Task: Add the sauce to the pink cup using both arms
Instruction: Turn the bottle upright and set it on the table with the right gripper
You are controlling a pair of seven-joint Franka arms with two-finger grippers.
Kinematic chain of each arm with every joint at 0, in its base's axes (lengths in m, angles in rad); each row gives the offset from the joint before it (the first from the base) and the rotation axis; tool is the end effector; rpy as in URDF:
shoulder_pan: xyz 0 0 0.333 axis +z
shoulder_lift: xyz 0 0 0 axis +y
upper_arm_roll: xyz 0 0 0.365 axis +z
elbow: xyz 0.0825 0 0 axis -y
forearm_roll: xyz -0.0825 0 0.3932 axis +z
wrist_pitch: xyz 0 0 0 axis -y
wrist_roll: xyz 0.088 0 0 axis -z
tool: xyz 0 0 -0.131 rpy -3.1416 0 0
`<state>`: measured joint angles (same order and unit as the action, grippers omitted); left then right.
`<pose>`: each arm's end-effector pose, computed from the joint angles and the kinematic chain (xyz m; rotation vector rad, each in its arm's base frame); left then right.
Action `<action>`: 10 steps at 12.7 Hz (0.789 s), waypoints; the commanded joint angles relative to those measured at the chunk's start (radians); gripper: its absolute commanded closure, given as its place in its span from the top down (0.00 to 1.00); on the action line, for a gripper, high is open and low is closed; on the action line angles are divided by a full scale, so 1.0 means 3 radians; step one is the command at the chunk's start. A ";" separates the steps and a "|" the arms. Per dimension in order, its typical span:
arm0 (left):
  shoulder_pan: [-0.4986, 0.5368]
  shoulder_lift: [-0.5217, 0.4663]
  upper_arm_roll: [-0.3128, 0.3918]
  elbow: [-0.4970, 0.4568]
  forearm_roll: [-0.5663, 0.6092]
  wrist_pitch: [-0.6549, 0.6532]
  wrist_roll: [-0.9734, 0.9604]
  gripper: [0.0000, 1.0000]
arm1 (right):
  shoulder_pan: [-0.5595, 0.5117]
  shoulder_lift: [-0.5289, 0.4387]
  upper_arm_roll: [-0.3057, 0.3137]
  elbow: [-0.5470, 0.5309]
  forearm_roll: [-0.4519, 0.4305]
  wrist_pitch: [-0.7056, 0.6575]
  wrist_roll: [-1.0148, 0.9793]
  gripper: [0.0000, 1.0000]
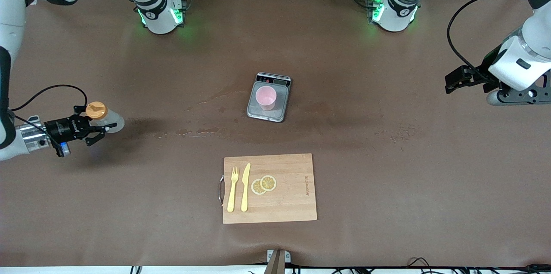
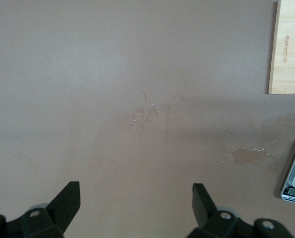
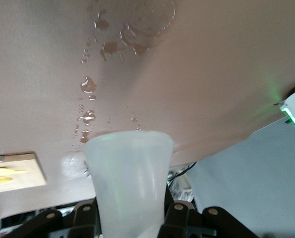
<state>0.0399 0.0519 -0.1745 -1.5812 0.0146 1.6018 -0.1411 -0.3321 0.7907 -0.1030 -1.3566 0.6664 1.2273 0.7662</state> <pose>0.5779 -0.0736 0.6178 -3.1315 -0.0093 0.0461 0.6412 -0.1774 0.2590 -1.9046 1.4386 1.2840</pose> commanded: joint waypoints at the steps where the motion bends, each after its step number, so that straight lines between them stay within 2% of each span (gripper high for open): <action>1: -0.0005 -0.0020 0.0009 -0.0022 -0.0054 0.0019 -0.0010 1.00 | -0.0176 0.0166 0.0057 0.0027 0.0177 -0.0041 -0.0216 0.38; 6: 0.0000 0.0001 0.0009 -0.0027 -0.0044 0.0019 -0.0005 1.00 | -0.0217 0.0412 0.0057 0.0027 0.0325 0.0075 -0.0499 0.39; 8: -0.0005 0.0006 0.0009 -0.0032 -0.0044 0.0019 -0.0005 1.00 | -0.0161 0.0499 0.0057 0.0027 0.0330 0.0122 -0.0504 0.45; 10: -0.0010 0.0021 0.0009 -0.0027 -0.0044 0.0019 -0.0010 1.00 | -0.0181 0.0540 0.0057 0.0027 0.0330 0.0148 -0.0554 0.44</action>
<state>0.0398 0.0597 -0.1747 -1.5837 0.0146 1.6018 -0.1411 -0.3771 0.9405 -0.0916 -1.3578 0.7431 1.2790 0.6156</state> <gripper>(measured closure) 0.000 0.542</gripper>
